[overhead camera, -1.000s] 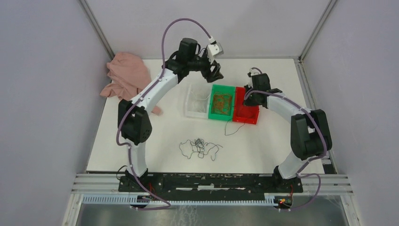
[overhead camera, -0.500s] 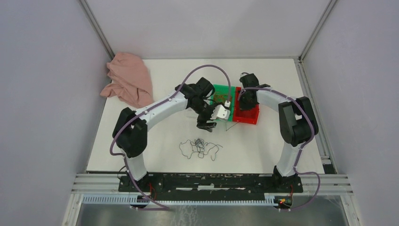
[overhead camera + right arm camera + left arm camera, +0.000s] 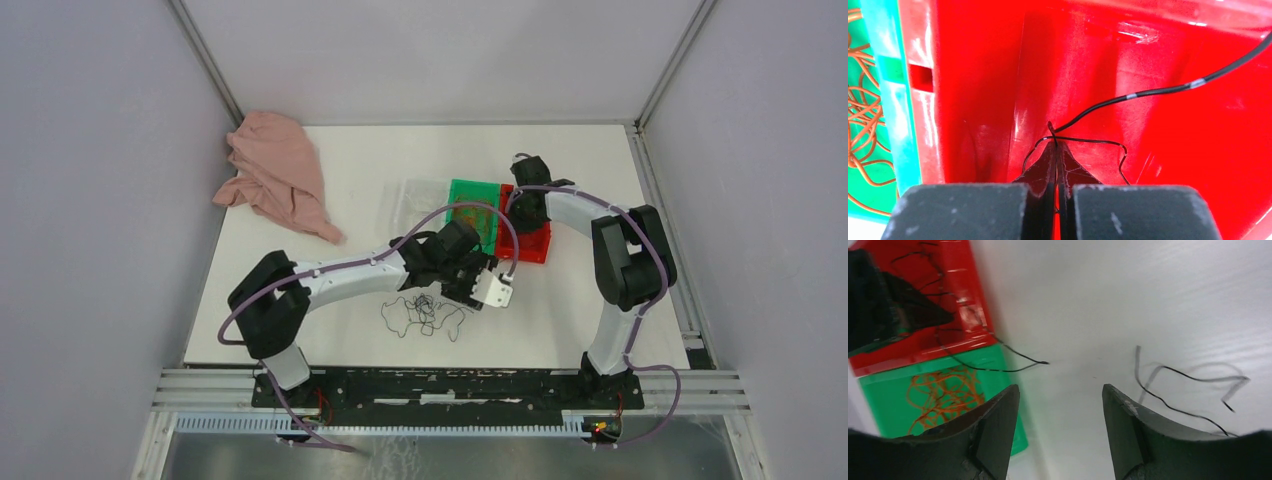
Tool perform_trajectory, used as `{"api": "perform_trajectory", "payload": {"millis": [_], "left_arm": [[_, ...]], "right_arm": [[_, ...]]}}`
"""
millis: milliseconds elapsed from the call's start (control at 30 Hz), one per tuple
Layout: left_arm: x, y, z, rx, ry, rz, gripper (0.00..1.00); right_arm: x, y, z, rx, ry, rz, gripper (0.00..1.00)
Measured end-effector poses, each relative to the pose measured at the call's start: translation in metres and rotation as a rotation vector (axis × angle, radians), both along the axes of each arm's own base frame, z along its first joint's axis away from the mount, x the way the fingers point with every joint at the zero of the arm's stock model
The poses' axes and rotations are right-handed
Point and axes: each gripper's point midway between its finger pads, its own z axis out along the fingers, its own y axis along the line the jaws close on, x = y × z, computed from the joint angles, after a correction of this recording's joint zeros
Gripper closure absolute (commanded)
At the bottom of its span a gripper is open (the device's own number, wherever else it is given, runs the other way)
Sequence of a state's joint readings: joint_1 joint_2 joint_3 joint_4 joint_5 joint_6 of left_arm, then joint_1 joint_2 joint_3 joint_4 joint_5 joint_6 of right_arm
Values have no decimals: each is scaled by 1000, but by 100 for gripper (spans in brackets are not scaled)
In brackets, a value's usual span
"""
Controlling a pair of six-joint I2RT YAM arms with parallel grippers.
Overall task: Untangle the cables
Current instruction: Place the cable in the bin.
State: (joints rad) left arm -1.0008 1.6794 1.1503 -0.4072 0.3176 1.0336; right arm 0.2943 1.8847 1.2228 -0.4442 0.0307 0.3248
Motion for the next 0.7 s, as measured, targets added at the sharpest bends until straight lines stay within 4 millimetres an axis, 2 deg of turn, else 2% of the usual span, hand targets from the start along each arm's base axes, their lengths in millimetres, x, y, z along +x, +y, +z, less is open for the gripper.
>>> {"api": "perform_trajectory", "payload": {"millis": [100,200,467,567,700], "left_arm": [[24,-18,8,-69,-81,108,33],[36,-28,7,-100,-86,182,36],[36,-41,-13,-99,6,244,47],[36,-46,-17,-92,25,239,60],[47,-48,-18,-91,-12,268,84]], "right_arm": [[2,1,-1,10,-11,-10,100],[4,3,-1,20,-24,-16,100],[5,3,0,31,-44,-22,100],[4,3,1,34,-49,-22,100],[1,5,3,46,-50,-19,97]]}}
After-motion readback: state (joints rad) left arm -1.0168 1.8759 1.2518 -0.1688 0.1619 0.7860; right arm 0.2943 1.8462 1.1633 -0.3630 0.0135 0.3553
